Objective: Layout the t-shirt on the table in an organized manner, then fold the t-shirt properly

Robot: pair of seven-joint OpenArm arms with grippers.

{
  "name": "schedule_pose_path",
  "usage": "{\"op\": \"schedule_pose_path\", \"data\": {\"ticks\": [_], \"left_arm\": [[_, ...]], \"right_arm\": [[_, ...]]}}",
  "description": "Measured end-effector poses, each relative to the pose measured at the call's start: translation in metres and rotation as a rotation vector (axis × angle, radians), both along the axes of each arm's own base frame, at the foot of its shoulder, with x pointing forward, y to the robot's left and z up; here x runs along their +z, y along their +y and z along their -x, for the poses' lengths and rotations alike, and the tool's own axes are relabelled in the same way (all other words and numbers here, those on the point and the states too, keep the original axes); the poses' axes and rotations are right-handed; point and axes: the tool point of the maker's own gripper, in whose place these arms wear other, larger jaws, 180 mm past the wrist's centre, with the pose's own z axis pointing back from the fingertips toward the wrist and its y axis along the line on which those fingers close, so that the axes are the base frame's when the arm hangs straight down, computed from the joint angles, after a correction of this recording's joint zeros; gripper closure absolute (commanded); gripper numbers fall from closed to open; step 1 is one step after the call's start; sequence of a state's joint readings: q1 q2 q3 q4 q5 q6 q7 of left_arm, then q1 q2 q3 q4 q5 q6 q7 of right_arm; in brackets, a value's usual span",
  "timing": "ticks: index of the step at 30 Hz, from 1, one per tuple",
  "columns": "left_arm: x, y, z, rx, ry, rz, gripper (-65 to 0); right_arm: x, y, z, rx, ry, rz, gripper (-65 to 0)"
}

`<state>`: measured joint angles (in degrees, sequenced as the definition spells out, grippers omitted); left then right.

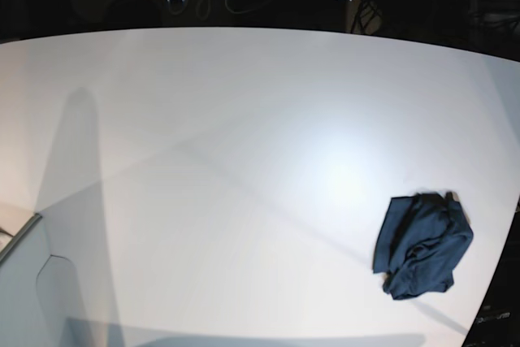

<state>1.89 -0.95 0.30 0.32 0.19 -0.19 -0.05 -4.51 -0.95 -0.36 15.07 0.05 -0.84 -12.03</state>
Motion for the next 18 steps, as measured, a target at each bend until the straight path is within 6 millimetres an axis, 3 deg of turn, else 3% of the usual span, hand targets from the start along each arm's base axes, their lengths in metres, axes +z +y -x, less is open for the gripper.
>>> {"op": "schedule_pose_path", "data": {"ticks": [12, 18], "left_arm": [[0.0, 0.0, 0.0, 0.0, 0.0, 0.0, 0.0], [0.0, 0.011, 0.0, -0.001, 0.0, -0.017, 0.0]], "right_arm": [[0.0, 0.0, 0.0, 0.002, 0.0, 0.0, 0.0], [0.0, 0.0, 0.0, 0.002, -0.001, -0.001, 0.0]]}}
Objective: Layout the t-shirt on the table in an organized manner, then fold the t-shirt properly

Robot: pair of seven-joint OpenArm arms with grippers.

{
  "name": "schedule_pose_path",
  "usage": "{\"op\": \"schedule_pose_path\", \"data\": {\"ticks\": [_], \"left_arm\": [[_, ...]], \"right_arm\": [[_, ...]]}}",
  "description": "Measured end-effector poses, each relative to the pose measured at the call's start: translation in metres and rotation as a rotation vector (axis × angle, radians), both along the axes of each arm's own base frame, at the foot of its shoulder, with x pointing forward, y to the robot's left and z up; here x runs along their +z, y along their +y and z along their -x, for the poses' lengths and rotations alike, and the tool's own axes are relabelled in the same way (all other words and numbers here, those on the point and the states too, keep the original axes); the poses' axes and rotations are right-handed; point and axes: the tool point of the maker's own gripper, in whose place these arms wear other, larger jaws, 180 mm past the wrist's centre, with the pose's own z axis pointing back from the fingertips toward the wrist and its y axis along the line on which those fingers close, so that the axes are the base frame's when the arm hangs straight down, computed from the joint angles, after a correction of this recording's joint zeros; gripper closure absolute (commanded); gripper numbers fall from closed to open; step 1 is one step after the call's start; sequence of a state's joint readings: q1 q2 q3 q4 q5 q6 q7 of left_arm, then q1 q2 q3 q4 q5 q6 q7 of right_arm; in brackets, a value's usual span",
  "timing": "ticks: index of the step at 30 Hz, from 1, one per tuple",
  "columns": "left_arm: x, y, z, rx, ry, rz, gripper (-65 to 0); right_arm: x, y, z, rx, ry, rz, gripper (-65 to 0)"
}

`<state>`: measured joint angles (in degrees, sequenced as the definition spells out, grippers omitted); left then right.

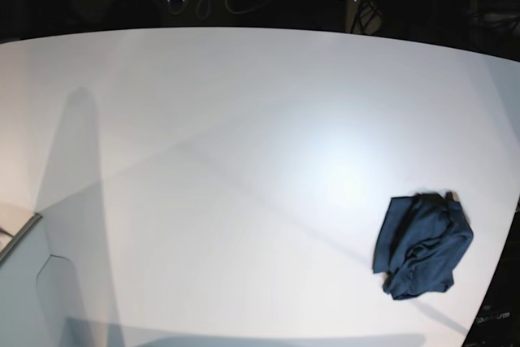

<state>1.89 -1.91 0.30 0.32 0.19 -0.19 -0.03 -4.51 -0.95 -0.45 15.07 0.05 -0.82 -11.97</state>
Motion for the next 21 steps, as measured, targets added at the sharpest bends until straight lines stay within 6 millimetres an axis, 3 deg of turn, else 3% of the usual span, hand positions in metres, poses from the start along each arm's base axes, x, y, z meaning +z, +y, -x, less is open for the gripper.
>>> {"op": "schedule_pose_path", "data": {"ticks": [8, 12, 17, 21], "left_arm": [[0.001, 0.018, 0.0, -0.002, 0.0, -0.027, 0.0], [0.001, 0.016, 0.002, 0.002, -0.001, -0.023, 0.0], [0.004, 0.009, 0.015, -0.003, -0.042, -0.008, 0.0], [0.016, 0.003, 0.023, -0.014, -0.116, 0.009, 0.0]], "right_arm": [[0.0, -0.001, 0.001, -0.001, 0.0, 0.001, 0.0], [0.002, -0.001, 0.014, -0.001, -0.01, 0.003, 0.0], [0.02, -0.006, 0.027, 0.002, -0.067, 0.012, 0.0], [0.043, -0.008, 0.012, 0.003, -0.151, 0.009, 0.0]]}}
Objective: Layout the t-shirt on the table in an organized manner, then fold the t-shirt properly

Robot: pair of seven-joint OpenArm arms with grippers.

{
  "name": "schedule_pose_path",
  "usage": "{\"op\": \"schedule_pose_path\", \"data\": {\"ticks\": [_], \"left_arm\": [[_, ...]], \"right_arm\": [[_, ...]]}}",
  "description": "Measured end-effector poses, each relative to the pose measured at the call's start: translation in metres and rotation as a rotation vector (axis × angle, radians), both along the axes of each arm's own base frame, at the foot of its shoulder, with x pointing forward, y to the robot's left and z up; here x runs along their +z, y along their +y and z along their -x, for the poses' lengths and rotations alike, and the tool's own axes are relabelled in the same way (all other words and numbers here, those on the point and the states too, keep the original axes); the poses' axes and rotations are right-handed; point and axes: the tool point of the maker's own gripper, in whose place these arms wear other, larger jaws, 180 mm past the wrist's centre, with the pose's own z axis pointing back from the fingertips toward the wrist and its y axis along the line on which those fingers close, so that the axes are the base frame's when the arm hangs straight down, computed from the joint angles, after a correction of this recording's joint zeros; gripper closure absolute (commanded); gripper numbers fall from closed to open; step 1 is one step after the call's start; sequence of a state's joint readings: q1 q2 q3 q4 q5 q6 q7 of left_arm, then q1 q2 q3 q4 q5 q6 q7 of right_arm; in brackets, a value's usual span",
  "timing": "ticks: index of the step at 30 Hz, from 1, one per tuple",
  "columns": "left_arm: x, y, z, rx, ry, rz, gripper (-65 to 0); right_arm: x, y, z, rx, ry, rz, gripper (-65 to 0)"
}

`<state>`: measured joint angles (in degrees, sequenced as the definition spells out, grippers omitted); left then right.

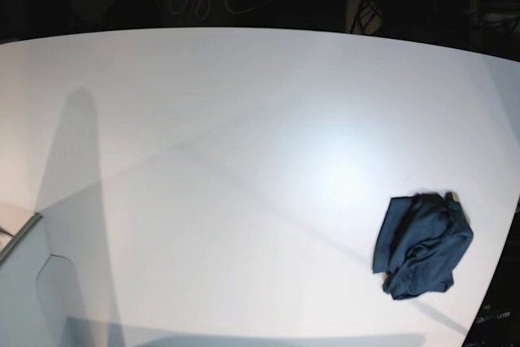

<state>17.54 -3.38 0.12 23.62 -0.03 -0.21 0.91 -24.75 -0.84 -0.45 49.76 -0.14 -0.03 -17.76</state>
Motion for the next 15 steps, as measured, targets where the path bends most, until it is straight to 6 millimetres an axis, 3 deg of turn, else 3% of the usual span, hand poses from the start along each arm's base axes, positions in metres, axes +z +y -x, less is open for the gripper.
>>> {"op": "schedule_pose_path", "data": {"ticks": [3, 8, 12, 15], "left_arm": [[0.016, 0.008, -0.004, -0.016, -0.087, -0.008, 0.0], [0.048, 0.016, -0.013, -0.053, -0.173, -0.009, 0.0], [0.089, 0.025, -0.046, -0.052, -0.342, -0.01, 0.0], [0.12, 0.044, -0.065, 0.081, -0.441, -0.018, 0.0]], "right_arm": [[0.023, -0.002, -0.019, 0.0, -0.101, 0.003, 0.0], [0.059, -0.005, -0.019, -0.004, -0.132, 0.011, 0.0], [0.099, -0.009, -0.049, 0.001, -0.269, 0.026, 0.0], [0.134, -0.011, -0.075, -0.001, -0.377, 0.028, 0.0]]}}
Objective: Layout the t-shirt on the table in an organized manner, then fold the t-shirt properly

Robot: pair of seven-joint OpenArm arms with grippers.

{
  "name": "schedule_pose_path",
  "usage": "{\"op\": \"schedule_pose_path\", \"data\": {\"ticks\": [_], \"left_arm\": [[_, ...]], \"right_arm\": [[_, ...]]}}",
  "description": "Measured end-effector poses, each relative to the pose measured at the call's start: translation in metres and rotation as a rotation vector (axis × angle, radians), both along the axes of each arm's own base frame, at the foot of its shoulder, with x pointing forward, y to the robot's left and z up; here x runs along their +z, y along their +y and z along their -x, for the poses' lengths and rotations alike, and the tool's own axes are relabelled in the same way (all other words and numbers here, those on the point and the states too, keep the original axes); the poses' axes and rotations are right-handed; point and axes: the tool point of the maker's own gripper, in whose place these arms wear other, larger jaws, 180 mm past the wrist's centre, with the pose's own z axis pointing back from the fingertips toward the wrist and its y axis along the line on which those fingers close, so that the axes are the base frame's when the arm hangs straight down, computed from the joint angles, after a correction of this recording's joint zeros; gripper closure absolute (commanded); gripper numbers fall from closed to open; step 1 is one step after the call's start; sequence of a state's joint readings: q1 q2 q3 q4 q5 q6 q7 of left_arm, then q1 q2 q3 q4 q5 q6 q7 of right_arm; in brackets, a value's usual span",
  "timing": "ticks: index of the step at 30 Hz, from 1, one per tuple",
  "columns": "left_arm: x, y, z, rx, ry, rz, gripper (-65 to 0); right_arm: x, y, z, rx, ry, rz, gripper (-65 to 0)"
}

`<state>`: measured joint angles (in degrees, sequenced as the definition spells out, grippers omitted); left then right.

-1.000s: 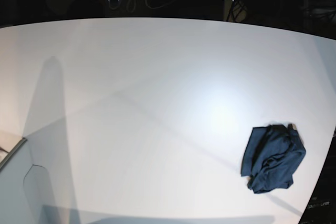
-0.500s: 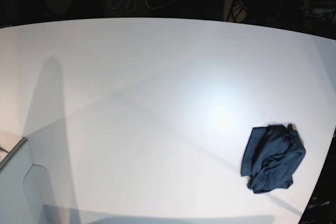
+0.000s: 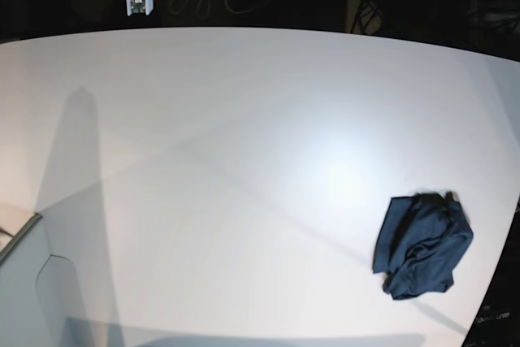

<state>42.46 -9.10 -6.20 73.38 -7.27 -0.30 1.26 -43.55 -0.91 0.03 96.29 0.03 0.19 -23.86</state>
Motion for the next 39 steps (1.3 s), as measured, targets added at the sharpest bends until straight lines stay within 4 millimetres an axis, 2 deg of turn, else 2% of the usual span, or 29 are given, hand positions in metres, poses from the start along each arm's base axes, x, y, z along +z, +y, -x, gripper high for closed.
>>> {"op": "schedule_pose_path", "data": {"ticks": [4, 8, 10, 13, 17, 21, 23, 24, 26, 30, 32, 36, 39], "left_arm": [[0.035, 0.021, -0.024, 0.061, -0.104, 0.002, 0.0], [0.07, 0.024, -0.057, 0.055, -0.222, 0.031, -0.1], [0.085, 0.021, -0.069, 0.048, -0.266, 0.052, -0.1], [0.105, 0.018, -0.085, 0.048, -0.326, 0.083, -1.8], [0.13, 0.014, -0.106, 0.038, -0.41, 0.105, -14.2], [0.142, 0.029, -0.121, 0.071, -0.46, 0.073, -25.7], [0.149, 0.034, -0.141, 0.081, -0.508, 0.062, -28.2], [0.154, 0.033, -0.155, 0.075, -0.544, 0.07, -29.0], [0.162, 0.031, -0.177, 0.07, -0.597, 0.084, -29.8], [0.145, 0.038, -0.204, 0.099, -0.511, 0.085, -31.1], [0.146, 0.036, -0.225, 0.107, -0.511, 0.105, -34.3], [0.159, 0.035, -0.269, 0.172, -0.584, 0.155, -44.4], [0.143, 0.046, -0.285, 0.255, -0.549, 0.162, -46.7]], "right_arm": [[0.037, 0.0, -0.021, 0.009, -0.071, 0.006, 0.0], [0.079, 0.001, -0.055, 0.007, -0.199, 0.004, 0.0], [0.087, 0.002, -0.06, 0.009, -0.228, 0.004, 0.0], [0.084, 0.004, -0.067, 0.012, -0.217, -0.002, 0.0], [0.095, 0.013, -0.092, 0.026, -0.298, -0.02, 0.0], [0.105, 0.023, -0.119, 0.044, -0.357, -0.04, 0.0], [0.112, 0.029, -0.132, 0.055, -0.395, -0.052, 0.0], [0.114, 0.03, -0.137, 0.057, -0.406, -0.053, -2.1], [0.11, 0.03, -0.137, 0.059, -0.367, -0.054, -8.1], [0.113, 0.03, -0.15, 0.065, -0.368, -0.05, -20.6], [0.115, 0.03, -0.152, 0.064, -0.376, -0.051, -26.0], [0.113, 0.029, -0.15, 0.062, -0.368, -0.05, -30.2], [0.112, 0.029, -0.149, 0.063, -0.363, -0.048, -30.2]]}}
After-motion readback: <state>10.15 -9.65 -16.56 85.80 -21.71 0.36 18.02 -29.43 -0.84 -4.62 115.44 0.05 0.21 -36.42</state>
